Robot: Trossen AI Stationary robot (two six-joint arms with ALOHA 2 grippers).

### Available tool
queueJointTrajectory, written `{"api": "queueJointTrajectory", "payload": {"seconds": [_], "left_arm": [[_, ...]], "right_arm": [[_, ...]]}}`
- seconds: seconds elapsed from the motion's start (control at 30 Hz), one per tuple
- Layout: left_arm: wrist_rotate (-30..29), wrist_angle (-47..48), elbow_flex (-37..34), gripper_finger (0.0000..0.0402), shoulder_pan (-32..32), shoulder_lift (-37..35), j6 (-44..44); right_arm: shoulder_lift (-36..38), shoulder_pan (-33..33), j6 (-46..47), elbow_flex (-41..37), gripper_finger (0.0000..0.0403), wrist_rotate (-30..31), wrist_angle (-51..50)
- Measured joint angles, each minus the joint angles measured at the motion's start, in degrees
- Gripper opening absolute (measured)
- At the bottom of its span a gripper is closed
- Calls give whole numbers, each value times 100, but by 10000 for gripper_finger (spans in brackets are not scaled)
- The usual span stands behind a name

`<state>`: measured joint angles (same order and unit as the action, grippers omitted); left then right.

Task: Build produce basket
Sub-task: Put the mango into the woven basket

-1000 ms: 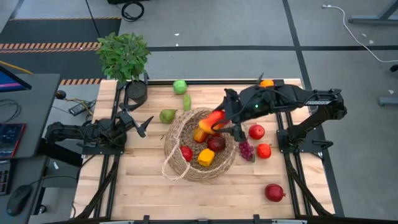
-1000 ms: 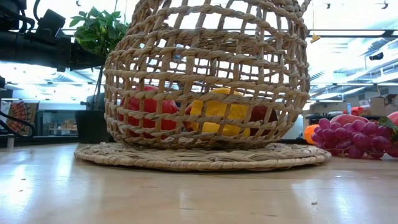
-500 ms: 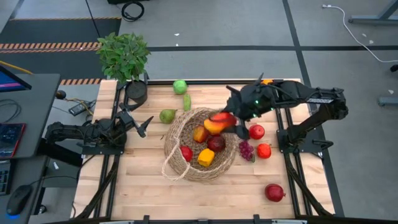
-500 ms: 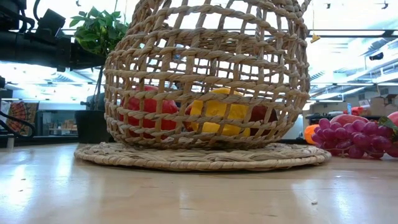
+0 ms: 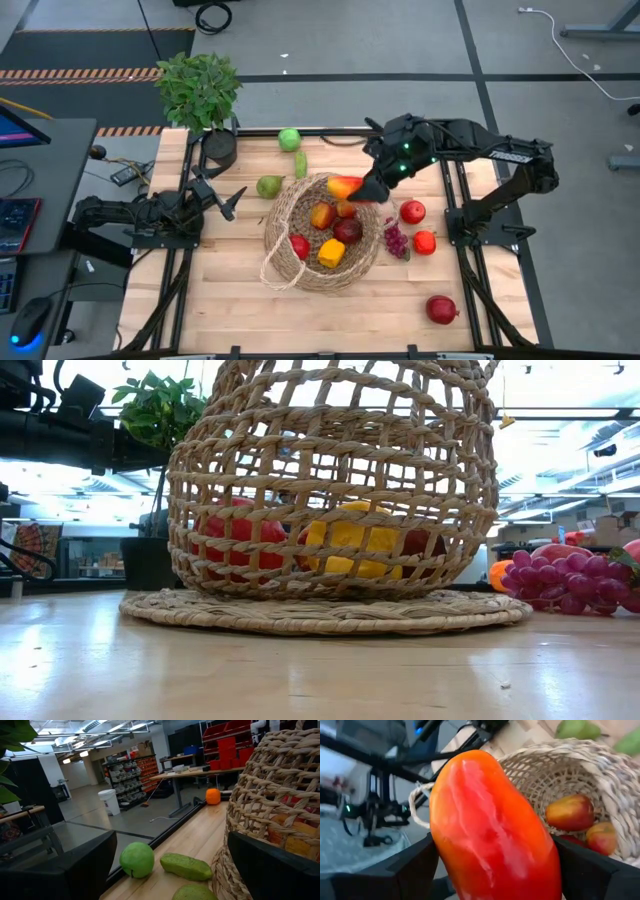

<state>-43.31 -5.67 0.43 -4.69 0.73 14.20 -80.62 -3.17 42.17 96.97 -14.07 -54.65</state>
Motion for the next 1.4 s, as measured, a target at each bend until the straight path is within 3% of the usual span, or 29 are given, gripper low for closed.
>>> {"api": "queueJointTrajectory", "payload": {"seconds": [0.17, 0.37, 0.53, 0.83, 0.93, 1.1, 1.27, 1.4], "left_arm": [[0, 0, 0, 388, 0, 0, -1], [0, 0, 0, 388, 0, 0, 0], [0, 0, 0, 388, 2, 0, -1], [0, 0, 0, 388, 0, 0, 2], [0, 0, 0, 388, 0, 0, 0], [0, 0, 0, 388, 1, 0, 0], [0, 0, 0, 388, 0, 0, 1], [0, 0, 0, 388, 0, 0, 0]], "right_arm": [[0, -289, 1093, 0, 350, -47, 99], [0, -647, 1699, 0, 350, -502, 480], [-2, -873, 2355, 0, 352, -970, 1288], [-2, -1084, 3230, 0, 352, -1003, 2549], [0, -1097, 3037, 0, 352, -1019, 2945], [0, -1096, 1603, 0, 352, -1533, 2942], [2, -1036, 1375, 0, 352, -2164, 2505], [52, -914, 1000, 89, 352, -2247, 1845]]}}
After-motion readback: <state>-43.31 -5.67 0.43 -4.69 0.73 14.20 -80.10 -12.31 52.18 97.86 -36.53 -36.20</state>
